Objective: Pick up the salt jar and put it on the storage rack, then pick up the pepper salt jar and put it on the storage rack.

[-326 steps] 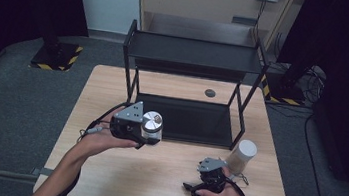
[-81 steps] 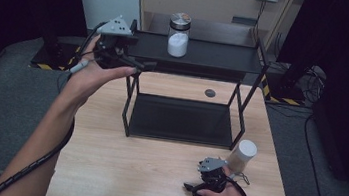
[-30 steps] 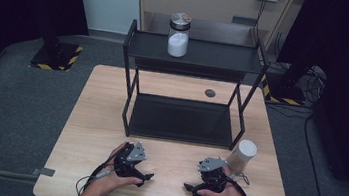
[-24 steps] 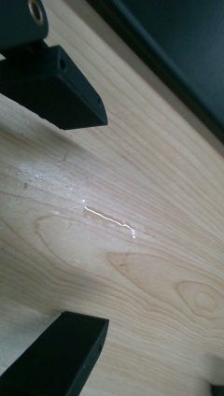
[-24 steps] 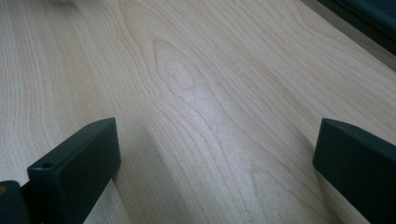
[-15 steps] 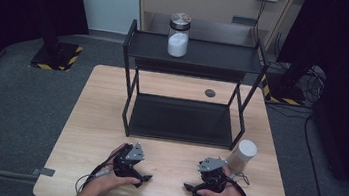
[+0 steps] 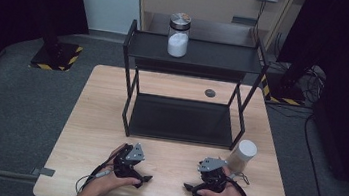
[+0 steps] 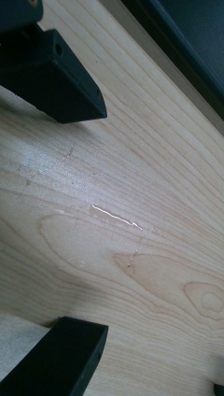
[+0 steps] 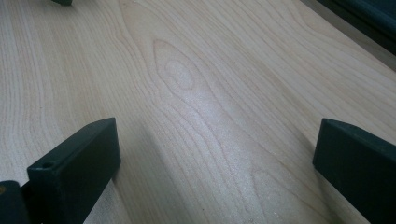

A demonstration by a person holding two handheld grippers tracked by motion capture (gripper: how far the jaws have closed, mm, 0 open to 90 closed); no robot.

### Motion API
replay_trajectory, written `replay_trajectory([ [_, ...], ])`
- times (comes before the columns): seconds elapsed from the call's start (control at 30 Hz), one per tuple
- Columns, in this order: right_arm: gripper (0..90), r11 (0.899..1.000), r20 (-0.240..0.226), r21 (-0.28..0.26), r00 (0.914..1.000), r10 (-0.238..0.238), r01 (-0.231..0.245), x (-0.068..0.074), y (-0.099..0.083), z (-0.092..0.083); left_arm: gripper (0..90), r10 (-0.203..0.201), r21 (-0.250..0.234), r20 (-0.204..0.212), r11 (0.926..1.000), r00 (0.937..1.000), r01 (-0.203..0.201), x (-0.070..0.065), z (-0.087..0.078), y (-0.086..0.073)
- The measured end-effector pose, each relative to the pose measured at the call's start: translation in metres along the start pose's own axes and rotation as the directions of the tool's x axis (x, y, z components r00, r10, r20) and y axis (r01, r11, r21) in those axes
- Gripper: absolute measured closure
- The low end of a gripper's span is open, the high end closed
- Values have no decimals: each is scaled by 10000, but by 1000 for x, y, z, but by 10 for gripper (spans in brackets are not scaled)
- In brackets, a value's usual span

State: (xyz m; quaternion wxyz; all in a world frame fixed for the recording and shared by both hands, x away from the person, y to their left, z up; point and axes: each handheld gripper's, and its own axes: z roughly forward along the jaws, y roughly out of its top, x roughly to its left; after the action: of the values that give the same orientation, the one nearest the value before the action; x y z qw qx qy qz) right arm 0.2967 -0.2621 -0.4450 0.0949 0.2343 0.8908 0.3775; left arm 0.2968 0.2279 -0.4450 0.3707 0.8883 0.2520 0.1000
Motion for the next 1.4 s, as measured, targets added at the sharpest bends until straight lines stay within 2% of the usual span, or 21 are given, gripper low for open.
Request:
replay_trajectory([
  [0.87, 11, 10000, -58, 2, 9999, -95, 95, 1, -1, -1, 0, 6, 2, 16, 10000, 10000, -6, 0, 0, 0],
  [1.0, 33, 9999, -110, -31, 9999, -107, 106, 1, -1, -2, 0, 10, 2, 19, 10000, 10000, -10, 1, 0, 0],
  [1.1, 45, 9998, -89, -11, 9998, -194, 194, 2, 0, -3, 0, 16, 2, 22, 10000, 10000, -16, 1, 0, 0],
  [1.4, 54, 9988, -490, -257, 9979, -433, 420, 4, 12, -19, 0, 25, -3, 31, 10000, 10000, -25, 1, 0, 0],
])
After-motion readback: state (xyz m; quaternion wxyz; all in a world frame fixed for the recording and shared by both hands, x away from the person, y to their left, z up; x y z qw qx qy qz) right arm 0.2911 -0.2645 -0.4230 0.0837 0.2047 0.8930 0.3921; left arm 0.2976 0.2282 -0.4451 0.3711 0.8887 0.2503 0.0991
